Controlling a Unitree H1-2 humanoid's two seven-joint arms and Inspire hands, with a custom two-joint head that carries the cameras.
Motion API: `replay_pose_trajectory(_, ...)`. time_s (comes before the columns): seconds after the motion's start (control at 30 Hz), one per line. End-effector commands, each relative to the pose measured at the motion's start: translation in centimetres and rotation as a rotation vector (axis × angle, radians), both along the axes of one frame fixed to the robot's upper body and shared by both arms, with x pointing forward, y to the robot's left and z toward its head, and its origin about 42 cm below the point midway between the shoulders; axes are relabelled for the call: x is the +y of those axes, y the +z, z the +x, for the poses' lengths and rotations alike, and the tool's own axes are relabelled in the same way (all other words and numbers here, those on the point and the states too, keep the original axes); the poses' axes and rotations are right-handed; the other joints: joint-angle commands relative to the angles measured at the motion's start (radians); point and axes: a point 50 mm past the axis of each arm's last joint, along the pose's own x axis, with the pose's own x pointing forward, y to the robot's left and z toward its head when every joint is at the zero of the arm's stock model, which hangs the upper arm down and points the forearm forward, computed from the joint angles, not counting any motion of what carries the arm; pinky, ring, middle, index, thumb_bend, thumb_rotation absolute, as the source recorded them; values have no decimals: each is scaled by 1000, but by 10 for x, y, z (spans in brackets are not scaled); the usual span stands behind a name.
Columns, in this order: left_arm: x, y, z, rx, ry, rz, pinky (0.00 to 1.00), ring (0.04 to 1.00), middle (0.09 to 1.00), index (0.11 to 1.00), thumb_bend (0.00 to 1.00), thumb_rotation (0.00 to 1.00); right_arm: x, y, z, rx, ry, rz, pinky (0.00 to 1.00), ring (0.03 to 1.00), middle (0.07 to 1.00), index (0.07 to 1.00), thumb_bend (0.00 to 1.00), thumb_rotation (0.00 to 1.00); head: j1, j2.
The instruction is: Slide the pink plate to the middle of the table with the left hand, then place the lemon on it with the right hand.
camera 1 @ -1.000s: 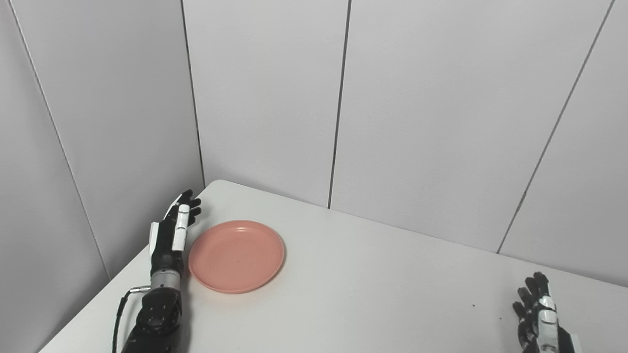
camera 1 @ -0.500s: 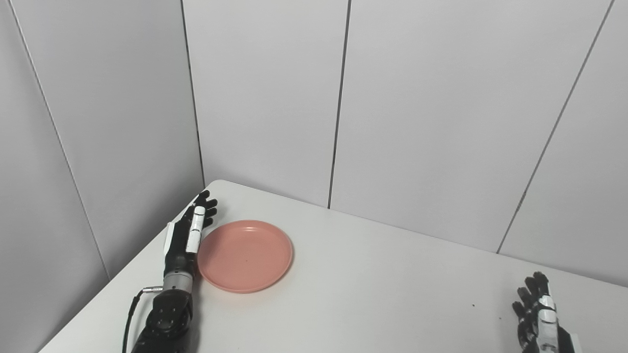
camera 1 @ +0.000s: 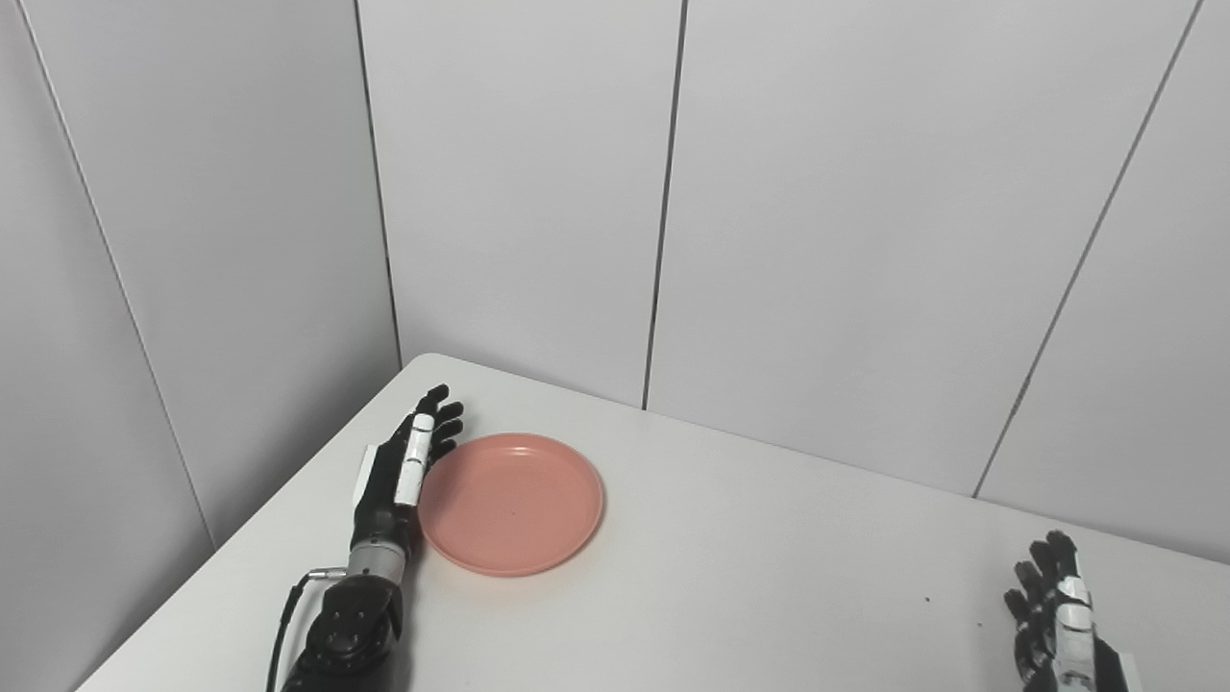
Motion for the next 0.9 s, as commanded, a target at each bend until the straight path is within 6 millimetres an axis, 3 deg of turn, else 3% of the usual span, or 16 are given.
replay_pose_trajectory(0.0,-9,-3,-1,2,-32,-1,852,844,834,847,653,1000,2,15,5,-51,4,2,1000,1000,1000,1000,302,1000,1,1)
replay_pose_trajectory(0.43,-40,-8,-1,7,-117,-33,836,852,851,855,687,1000,5,16,2,-56,7,-1,1000,1000,1000,1000,307,1000,-9,13)
replay_pose_trajectory(0.87,-73,-4,2,1,-188,-51,801,841,849,858,651,1000,5,9,6,-64,1,4,1000,1000,1000,1000,314,1000,-58,38)
